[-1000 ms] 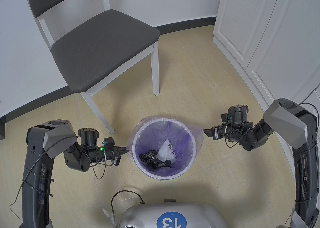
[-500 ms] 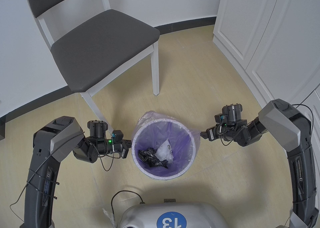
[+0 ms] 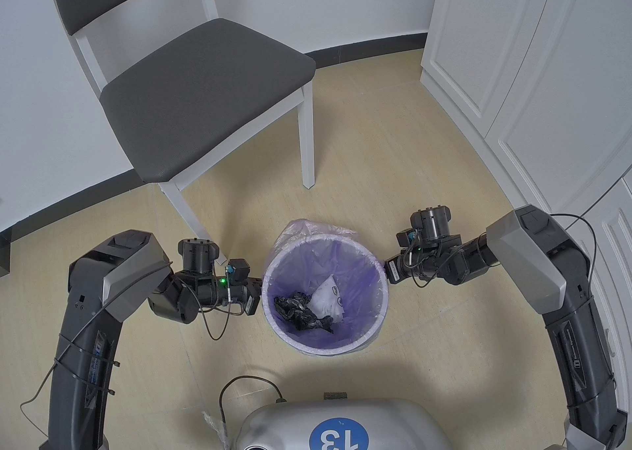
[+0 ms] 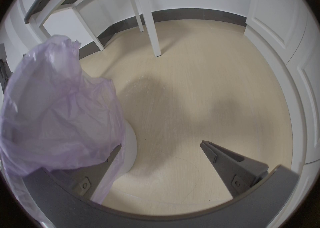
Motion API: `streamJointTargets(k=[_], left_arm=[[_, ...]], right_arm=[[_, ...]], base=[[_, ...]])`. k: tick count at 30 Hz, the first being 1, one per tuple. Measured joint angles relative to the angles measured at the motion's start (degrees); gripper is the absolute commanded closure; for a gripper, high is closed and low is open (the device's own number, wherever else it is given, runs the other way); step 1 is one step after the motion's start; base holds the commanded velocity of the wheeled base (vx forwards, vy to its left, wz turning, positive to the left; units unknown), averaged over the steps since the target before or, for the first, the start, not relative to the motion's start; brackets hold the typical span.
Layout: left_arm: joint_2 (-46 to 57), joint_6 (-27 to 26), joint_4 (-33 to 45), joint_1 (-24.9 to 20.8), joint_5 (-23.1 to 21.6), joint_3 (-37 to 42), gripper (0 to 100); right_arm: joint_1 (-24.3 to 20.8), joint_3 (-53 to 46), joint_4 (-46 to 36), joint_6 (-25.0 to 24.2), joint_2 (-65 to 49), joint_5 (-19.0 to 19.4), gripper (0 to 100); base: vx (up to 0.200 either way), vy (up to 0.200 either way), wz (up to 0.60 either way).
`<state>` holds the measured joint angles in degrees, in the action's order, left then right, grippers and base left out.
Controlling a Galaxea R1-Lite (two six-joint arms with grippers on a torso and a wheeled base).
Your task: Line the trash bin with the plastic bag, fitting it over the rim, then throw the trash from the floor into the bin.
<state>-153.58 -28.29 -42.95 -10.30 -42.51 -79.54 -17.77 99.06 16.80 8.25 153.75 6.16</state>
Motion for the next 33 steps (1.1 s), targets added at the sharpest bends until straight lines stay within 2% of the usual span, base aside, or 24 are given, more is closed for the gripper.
streamJointTargets(k=[3, 4, 14, 27, 33], left_arm=[[0.10, -0.24, 0.00, -0.04, 0.01, 0.02, 100], [0.10, -0.28, 0.00, -0.04, 0.04, 0.05, 0], [0.60, -0.50, 0.11, 0.63, 0.04, 0.55, 0], [1.58, -3.38, 1.18, 3.36, 0.52, 0.49, 0], [2.86, -4.60, 0.66, 4.88, 3.21, 0.72, 0]], right_arm=[[0.00, 0.35, 0.13, 0.01, 0.52, 0.00, 0], [0.02, 0.39, 0.20, 0.01, 0.59, 0.00, 0], [0.77, -0.16, 0.38, 0.04, 0.83, -0.06, 0], [1.71, -0.90, 0.06, 0.72, 0.24, -0.66, 0], [4.05, -3.36, 0.11, 2.88, -2.32, -1.01, 0]], base=[[0.000, 0.000, 0.00], [0.000, 0.000, 0.00], [0.000, 0.000, 0.00], [0.000, 0.000, 0.00], [0.000, 0.000, 0.00]])
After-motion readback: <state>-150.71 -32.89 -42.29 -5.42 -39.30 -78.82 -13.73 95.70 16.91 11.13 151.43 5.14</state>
